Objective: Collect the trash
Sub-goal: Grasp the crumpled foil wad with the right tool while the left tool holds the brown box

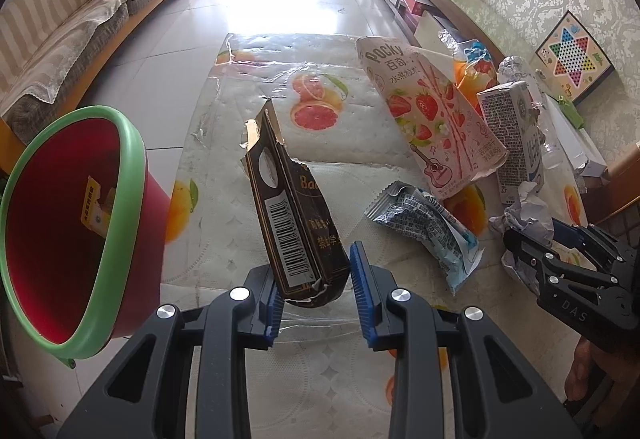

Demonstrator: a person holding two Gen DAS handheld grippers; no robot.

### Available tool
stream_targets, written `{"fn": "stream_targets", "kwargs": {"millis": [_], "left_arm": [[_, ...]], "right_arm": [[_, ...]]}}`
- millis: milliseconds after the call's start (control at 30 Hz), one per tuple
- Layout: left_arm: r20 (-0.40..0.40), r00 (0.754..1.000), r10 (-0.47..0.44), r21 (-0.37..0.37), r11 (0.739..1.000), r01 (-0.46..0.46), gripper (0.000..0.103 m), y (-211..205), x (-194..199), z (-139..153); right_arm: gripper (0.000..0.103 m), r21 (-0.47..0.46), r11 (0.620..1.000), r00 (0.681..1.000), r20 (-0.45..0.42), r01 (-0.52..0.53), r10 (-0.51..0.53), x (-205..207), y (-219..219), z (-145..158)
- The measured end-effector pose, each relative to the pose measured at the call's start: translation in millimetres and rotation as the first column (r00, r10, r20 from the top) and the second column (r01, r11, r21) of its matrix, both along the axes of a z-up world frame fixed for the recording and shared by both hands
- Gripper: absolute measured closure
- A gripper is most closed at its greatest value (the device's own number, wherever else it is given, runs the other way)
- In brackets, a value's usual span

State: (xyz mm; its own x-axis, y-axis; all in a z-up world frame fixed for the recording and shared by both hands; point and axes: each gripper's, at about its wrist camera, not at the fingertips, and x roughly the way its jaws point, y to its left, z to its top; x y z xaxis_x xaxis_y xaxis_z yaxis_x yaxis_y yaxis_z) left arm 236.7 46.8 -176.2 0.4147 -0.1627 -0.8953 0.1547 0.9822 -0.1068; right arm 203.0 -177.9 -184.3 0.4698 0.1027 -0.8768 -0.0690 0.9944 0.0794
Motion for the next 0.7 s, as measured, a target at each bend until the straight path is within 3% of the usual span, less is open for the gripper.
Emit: {"fn": "stream_targets", "kwargs": {"millis": [700], "left_arm": [[0.128,0.991,0.041,-0.022,0.999,-0.038,0.075,26.9,-24.5,53.8]], "right_arm": [[0.053,-0.036,0.999,0.987,0.160,0.000,0.005,-15.2,18.5,85.5]]}}
